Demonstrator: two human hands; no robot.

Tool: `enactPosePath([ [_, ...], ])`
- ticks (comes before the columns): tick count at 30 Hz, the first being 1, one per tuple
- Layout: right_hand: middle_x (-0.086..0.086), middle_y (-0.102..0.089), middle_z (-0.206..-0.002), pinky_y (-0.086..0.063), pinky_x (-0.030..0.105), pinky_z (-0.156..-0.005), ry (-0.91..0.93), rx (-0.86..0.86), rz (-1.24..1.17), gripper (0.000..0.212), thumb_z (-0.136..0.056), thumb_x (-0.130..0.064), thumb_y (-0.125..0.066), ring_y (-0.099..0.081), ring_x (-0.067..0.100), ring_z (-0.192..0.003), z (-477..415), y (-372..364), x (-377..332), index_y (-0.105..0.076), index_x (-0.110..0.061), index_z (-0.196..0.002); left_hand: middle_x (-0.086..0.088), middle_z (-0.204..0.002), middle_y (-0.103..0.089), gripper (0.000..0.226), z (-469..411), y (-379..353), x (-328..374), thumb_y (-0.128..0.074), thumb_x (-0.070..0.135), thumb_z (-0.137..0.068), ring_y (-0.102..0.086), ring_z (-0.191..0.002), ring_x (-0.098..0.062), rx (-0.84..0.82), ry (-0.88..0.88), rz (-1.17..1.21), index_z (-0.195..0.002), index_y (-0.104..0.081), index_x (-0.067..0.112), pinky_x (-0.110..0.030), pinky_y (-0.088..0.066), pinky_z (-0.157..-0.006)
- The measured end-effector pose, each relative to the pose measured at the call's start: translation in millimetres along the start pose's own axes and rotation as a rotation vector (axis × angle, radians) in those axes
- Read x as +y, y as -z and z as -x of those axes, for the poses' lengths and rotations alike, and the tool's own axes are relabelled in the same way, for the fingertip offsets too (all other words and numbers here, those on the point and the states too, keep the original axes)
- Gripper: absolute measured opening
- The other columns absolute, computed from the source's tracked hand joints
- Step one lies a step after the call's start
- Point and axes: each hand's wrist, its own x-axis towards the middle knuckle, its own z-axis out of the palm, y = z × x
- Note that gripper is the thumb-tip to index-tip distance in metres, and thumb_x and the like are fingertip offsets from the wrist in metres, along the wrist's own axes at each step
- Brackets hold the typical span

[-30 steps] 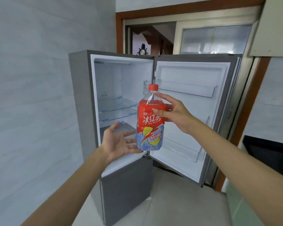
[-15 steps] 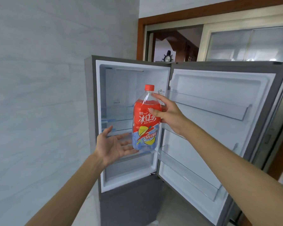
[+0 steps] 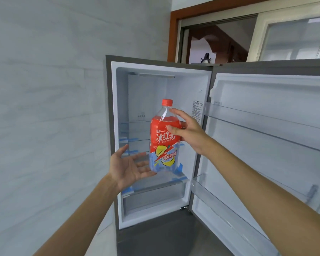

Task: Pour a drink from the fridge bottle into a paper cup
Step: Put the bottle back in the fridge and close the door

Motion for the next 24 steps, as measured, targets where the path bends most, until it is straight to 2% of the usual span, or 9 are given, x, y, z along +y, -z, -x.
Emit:
enactPosePath([
  [7, -0.006, -0.063, -0.11, -0.06, 0.032, -0.078, 0.001, -0.025, -0.02, 0.054, -0.092, -0.013, -0.066, -0.064, 0.014, -0.1, -75, -5, 20, -0.045, -0.033, -0.137, -0.033, -0.137, -0.053, 0.076, -67, 27, 42, -0.044, 0.057, -0.09, -0.057, -0.119, -0.054, -0.013, -0.037, 0.017, -0.141, -0.042, 0.001, -0.07, -0.046, -0.091],
  [14, -0.002, -0.064, -0.112, -0.059, 0.039, -0.086, 0.006, 0.015, -0.028, 0.054, -0.09, -0.012, -0.068, -0.064, 0.018, -0.104, -146, -5, 43, -0.047, -0.034, -0.135, -0.029, -0.136, -0.055, 0.073, -132, 40, 80, -0.041, 0.057, -0.092, -0.057, -0.121, -0.05, -0.004, -0.03, 0.018, -0.139, -0.045, 0.001, -0.067, -0.048, -0.088],
  [20, -0.001, -0.064, -0.11, -0.06, 0.039, -0.083, -0.014, 0.032, -0.03, 0.058, -0.09, -0.012, -0.069, -0.065, 0.018, -0.102, -194, 0, 59, -0.046, -0.03, -0.139, -0.029, -0.136, -0.054, 0.07, -174, 43, 96, -0.039, 0.055, -0.095, -0.056, -0.122, -0.048, 0.039, -0.038, 0.046, -0.139, -0.044, 0.001, -0.06, -0.044, -0.103],
  [24, -0.003, -0.063, -0.111, -0.059, 0.043, -0.087, -0.019, 0.022, -0.023, 0.06, -0.089, -0.011, -0.07, -0.064, 0.018, -0.102, -228, -1, 75, -0.046, -0.03, -0.141, -0.029, -0.136, -0.053, 0.067, -202, 50, 107, -0.039, 0.054, -0.095, -0.056, -0.12, -0.047, 0.087, -0.078, 0.047, -0.137, -0.046, 0.002, -0.057, -0.047, -0.097],
])
